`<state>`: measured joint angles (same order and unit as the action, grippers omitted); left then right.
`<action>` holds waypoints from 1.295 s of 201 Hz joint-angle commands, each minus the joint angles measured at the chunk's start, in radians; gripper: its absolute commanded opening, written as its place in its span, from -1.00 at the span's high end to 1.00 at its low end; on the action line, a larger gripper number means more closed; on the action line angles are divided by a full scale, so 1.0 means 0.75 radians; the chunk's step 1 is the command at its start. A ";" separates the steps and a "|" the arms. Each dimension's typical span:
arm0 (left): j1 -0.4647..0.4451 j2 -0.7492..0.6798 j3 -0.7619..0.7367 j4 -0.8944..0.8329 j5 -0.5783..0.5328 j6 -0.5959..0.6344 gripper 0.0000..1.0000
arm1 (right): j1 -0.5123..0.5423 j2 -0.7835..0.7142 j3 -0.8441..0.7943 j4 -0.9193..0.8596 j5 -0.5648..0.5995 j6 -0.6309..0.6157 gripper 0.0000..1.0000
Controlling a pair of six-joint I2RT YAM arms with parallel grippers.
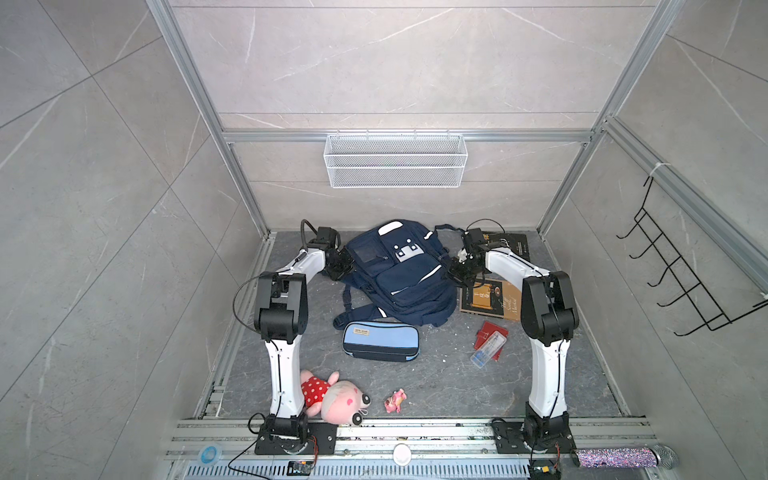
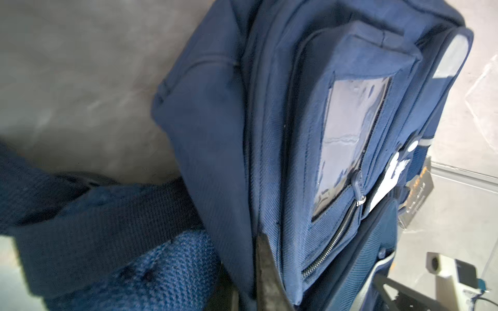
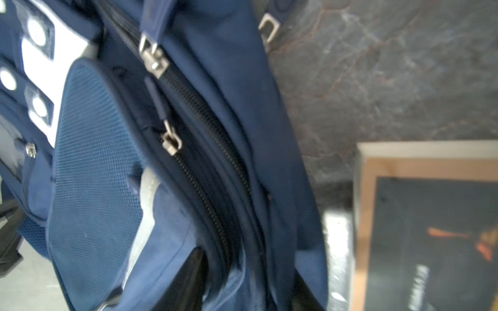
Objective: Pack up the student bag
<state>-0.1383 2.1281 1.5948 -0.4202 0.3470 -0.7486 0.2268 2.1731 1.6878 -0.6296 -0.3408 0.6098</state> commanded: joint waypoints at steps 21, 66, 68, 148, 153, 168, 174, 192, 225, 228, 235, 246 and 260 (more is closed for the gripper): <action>0.012 -0.257 -0.294 -0.040 -0.036 -0.024 1.00 | 0.073 0.120 0.117 -0.039 0.026 -0.031 0.41; 0.046 -0.385 -0.458 -0.049 -0.089 -0.023 1.00 | 0.126 0.237 0.313 -0.105 0.028 -0.051 0.51; 0.049 -0.388 -0.461 -0.049 -0.090 -0.021 1.00 | 0.129 0.241 0.321 -0.109 0.029 -0.052 0.51; 0.083 -0.449 -0.403 -0.221 -0.245 0.086 0.75 | 0.154 0.273 0.512 -0.162 0.030 -0.101 0.35; 0.083 -0.450 -0.388 -0.236 -0.260 0.100 0.69 | 0.152 0.263 0.518 -0.162 0.029 -0.105 0.28; 0.082 -0.460 -0.348 -0.277 -0.304 0.137 0.49 | 0.153 0.234 0.544 -0.177 0.042 -0.119 0.11; 0.083 -0.465 -0.334 -0.292 -0.320 0.153 0.37 | 0.153 0.225 0.559 -0.186 0.047 -0.125 0.06; 0.082 -0.485 -0.305 -0.338 -0.371 0.200 0.05 | 0.151 0.198 0.615 -0.219 0.056 -0.139 -0.09; 0.040 -0.525 -0.233 -0.441 -0.488 0.322 -0.27 | 0.139 0.129 0.697 -0.281 0.075 -0.162 -0.36; 0.024 -0.526 -0.217 -0.458 -0.517 0.341 -0.27 | 0.137 0.119 0.695 -0.281 0.076 -0.164 -0.39; -0.020 -0.519 -0.180 -0.500 -0.582 0.394 -0.28 | 0.131 0.089 0.682 -0.280 0.078 -0.167 -0.45; -0.087 -0.505 -0.127 -0.562 -0.656 0.457 -0.28 | 0.116 0.041 0.642 -0.272 0.079 -0.168 -0.55; -0.146 -0.502 -0.079 -0.606 -0.674 0.492 -0.29 | 0.088 -0.037 0.549 -0.244 0.061 -0.153 -0.68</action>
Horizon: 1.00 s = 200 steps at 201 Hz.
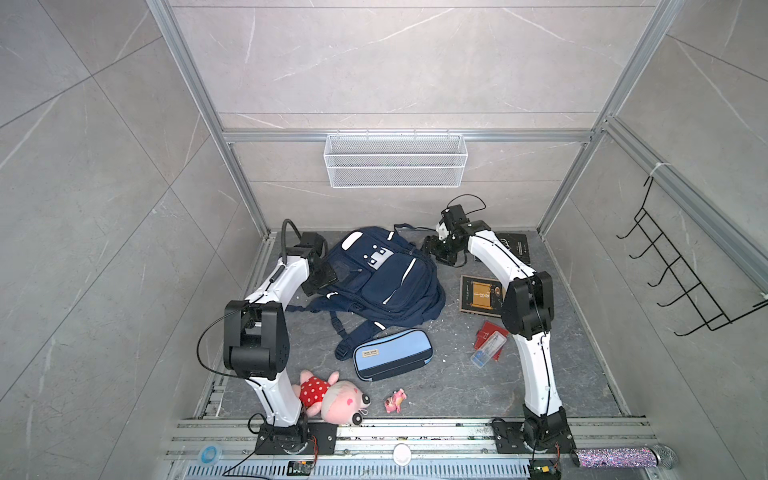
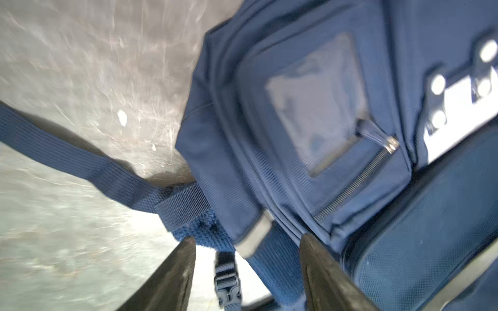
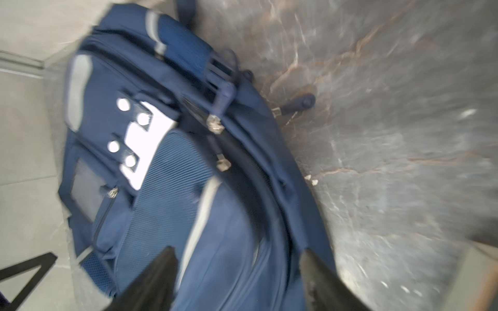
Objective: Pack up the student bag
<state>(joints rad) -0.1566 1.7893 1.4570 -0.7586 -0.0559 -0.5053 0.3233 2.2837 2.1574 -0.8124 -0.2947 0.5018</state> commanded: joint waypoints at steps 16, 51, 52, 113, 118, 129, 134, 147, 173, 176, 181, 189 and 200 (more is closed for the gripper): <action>-0.195 -0.046 0.167 -0.164 -0.093 0.204 -0.29 | -0.091 -0.284 -0.236 0.073 -0.034 0.031 -0.77; -0.346 0.078 0.367 -0.183 0.127 0.220 -0.29 | -0.184 -0.467 -0.583 0.212 -0.102 0.096 -0.78; -0.350 0.084 0.375 -0.183 0.135 0.220 -0.29 | -0.184 -0.469 -0.588 0.212 -0.102 0.095 -0.78; -0.575 0.454 0.808 -0.256 0.164 0.237 -0.29 | -0.187 -0.656 -0.971 0.349 -0.129 0.152 -0.76; -0.590 0.475 0.824 -0.254 0.137 0.240 -0.28 | -0.189 -0.662 -0.988 0.355 -0.129 0.159 -0.76; -0.627 0.518 0.863 -0.249 0.110 0.261 -0.28 | -0.197 -0.678 -1.029 0.369 -0.134 0.178 -0.76; -0.645 0.538 0.882 -0.252 0.095 0.273 -0.28 | -0.204 -0.685 -1.042 0.373 -0.137 0.186 -0.76; -0.690 0.588 0.923 -0.260 0.070 0.305 -0.28 | -0.217 -0.699 -1.070 0.375 -0.141 0.201 -0.76; -0.759 0.686 0.978 -0.277 -0.002 0.359 -0.28 | -0.225 -0.725 -1.065 0.327 -0.134 0.190 -0.79; -0.763 0.699 0.986 -0.283 -0.017 0.362 -0.28 | -0.226 -0.726 -1.060 0.318 -0.132 0.185 -0.79; -0.770 0.712 0.997 -0.292 -0.039 0.364 -0.28 | -0.224 -0.728 -1.055 0.304 -0.127 0.178 -0.81; -0.775 0.765 1.008 -0.302 -0.078 0.367 -0.27 | -0.223 -0.733 -1.047 0.288 -0.125 0.170 -0.82; -0.779 0.794 1.013 -0.303 -0.138 0.366 -0.27 | -0.226 -0.743 -1.045 0.275 -0.121 0.163 -0.83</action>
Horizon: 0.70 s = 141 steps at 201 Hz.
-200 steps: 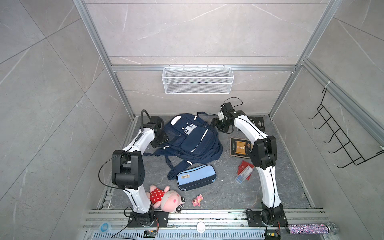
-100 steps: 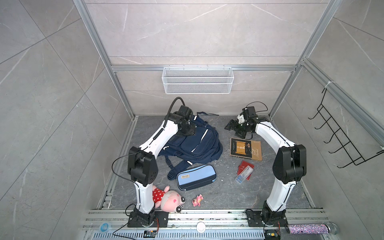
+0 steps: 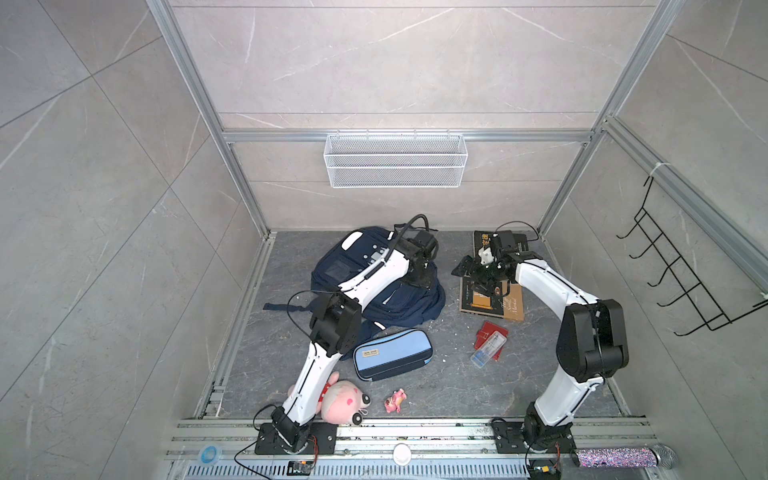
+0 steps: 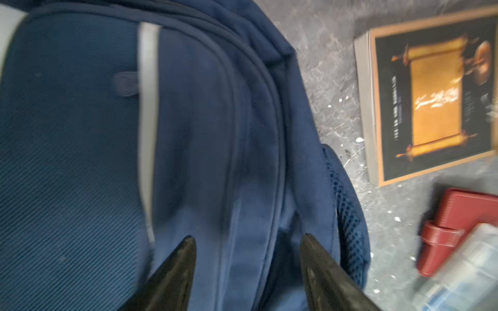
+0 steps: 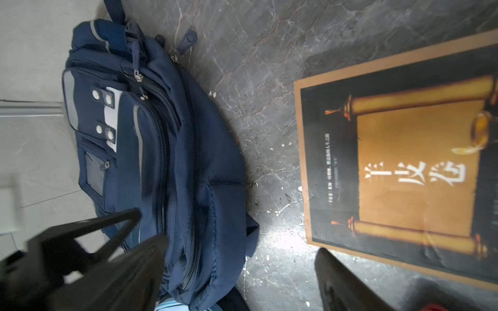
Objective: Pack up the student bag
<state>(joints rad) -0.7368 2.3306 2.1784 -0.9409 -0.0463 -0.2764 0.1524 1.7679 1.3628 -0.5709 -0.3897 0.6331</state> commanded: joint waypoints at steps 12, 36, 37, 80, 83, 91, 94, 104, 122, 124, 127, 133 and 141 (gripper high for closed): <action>-0.009 0.091 0.057 -0.060 -0.216 0.061 -0.25 | 0.002 -0.067 0.013 -0.058 0.009 -0.019 -0.83; -0.008 0.115 0.066 -0.053 -0.287 0.073 -0.11 | 0.001 -0.095 -0.014 -0.061 0.014 -0.022 -0.82; -0.008 0.116 0.068 -0.051 -0.288 0.074 -0.11 | 0.000 -0.096 -0.013 -0.061 0.014 -0.021 -0.82; -0.009 0.111 0.073 -0.027 -0.289 0.078 -0.03 | 0.001 -0.133 -0.047 -0.056 0.014 -0.011 -0.82; -0.009 0.110 0.073 -0.027 -0.288 0.078 -0.03 | 0.001 -0.135 -0.051 -0.054 0.016 -0.011 -0.82; -0.011 0.099 0.068 -0.027 -0.288 0.078 -0.03 | 0.002 -0.143 -0.058 -0.050 0.016 -0.008 -0.82; -0.010 0.096 0.066 -0.028 -0.288 0.077 -0.03 | 0.001 -0.145 -0.060 -0.048 0.016 -0.007 -0.82; -0.008 0.076 0.049 -0.022 -0.271 0.073 0.18 | 0.001 -0.153 -0.073 -0.039 0.018 -0.001 -0.83; 0.012 0.028 -0.001 0.006 -0.184 0.026 0.29 | 0.001 -0.165 -0.097 -0.021 0.021 0.013 -0.87; 0.014 0.022 -0.011 0.014 -0.170 0.025 0.28 | 0.002 -0.167 -0.099 -0.019 0.021 0.013 -0.88; 0.016 0.013 -0.021 0.022 -0.159 0.023 0.27 | 0.001 -0.168 -0.101 -0.015 0.021 0.015 -0.88; 0.017 0.013 -0.032 0.025 -0.153 0.017 0.26 | 0.001 -0.169 -0.107 -0.009 0.019 0.018 -0.88; 0.017 0.012 -0.033 0.017 -0.159 0.016 0.24 | 0.002 -0.170 -0.107 -0.002 0.015 0.019 -0.91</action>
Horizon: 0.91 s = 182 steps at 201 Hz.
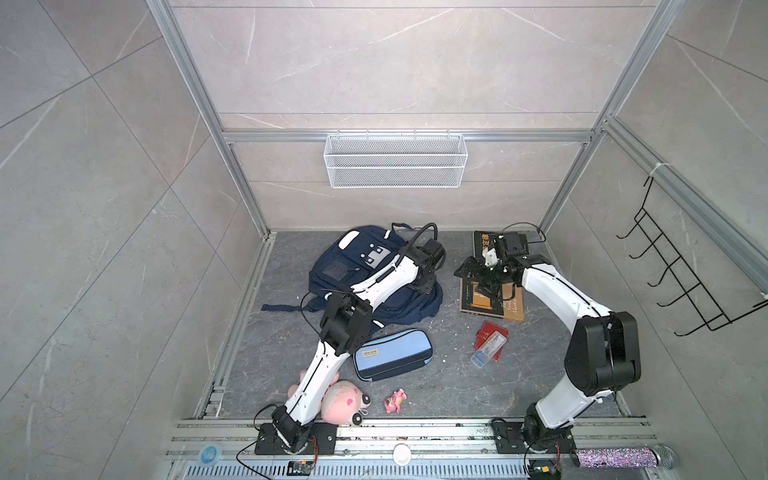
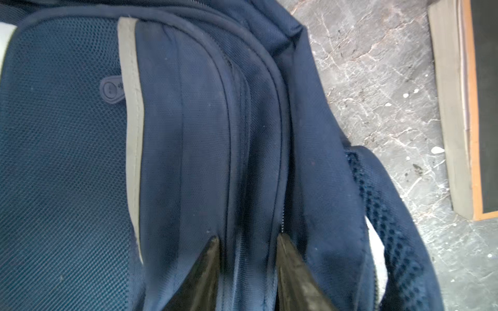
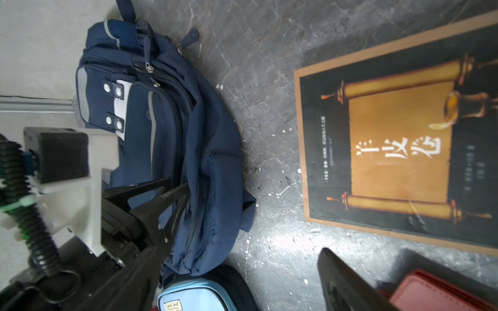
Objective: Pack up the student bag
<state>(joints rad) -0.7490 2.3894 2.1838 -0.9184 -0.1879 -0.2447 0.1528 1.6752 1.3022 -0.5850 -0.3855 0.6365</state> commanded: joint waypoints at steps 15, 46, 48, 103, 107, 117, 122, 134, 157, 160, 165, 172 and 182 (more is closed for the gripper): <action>0.035 -0.112 -0.025 -0.038 0.018 -0.026 0.00 | 0.001 -0.040 -0.013 0.025 0.004 0.014 -0.95; 0.037 -0.020 0.090 -0.149 -0.038 -0.023 -0.16 | 0.001 -0.015 0.017 0.054 -0.017 0.015 -0.97; 0.037 -0.015 0.096 -0.152 -0.040 -0.023 -0.16 | 0.001 -0.013 0.016 0.056 -0.019 0.016 -0.97; 0.054 -0.121 0.085 -0.146 0.025 -0.077 -0.13 | 0.001 -0.019 -0.029 0.104 -0.036 0.017 -0.98; 0.063 -0.129 0.076 -0.140 0.046 -0.095 -0.13 | 0.001 -0.018 -0.033 0.107 -0.038 0.017 -0.98; 0.095 -0.159 0.019 -0.107 0.129 -0.139 -0.13 | 0.001 -0.017 -0.041 0.117 -0.042 0.019 -0.98; 0.112 -0.177 -0.026 -0.067 0.161 -0.145 -0.13 | 0.000 -0.017 -0.043 0.123 -0.044 0.023 -0.98; 0.122 -0.192 -0.075 -0.024 0.158 -0.133 -0.14 | 0.001 -0.016 -0.049 0.135 -0.048 0.025 -0.98; 0.120 -0.123 -0.028 -0.063 0.145 -0.103 -0.14 | 0.000 0.001 -0.038 0.132 -0.063 0.017 -0.98; 0.120 -0.117 -0.022 -0.064 0.148 -0.101 -0.14 | 0.001 0.004 -0.035 0.132 -0.065 0.017 -0.98; 0.119 -0.107 -0.014 -0.065 0.149 -0.099 -0.15 | 0.001 0.007 -0.030 0.130 -0.066 0.014 -0.98; 0.116 -0.100 -0.011 -0.057 0.155 -0.099 -0.15 | -0.001 0.013 -0.024 0.126 -0.069 0.010 -0.98; 0.114 -0.092 -0.011 -0.043 0.162 -0.109 -0.17 | -0.002 0.018 -0.014 0.121 -0.071 0.006 -0.98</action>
<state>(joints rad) -0.6514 2.3157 2.1429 -0.9668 -0.0856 -0.3141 0.1528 1.6745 1.2755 -0.4969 -0.4206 0.6437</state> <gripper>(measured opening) 0.576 0.991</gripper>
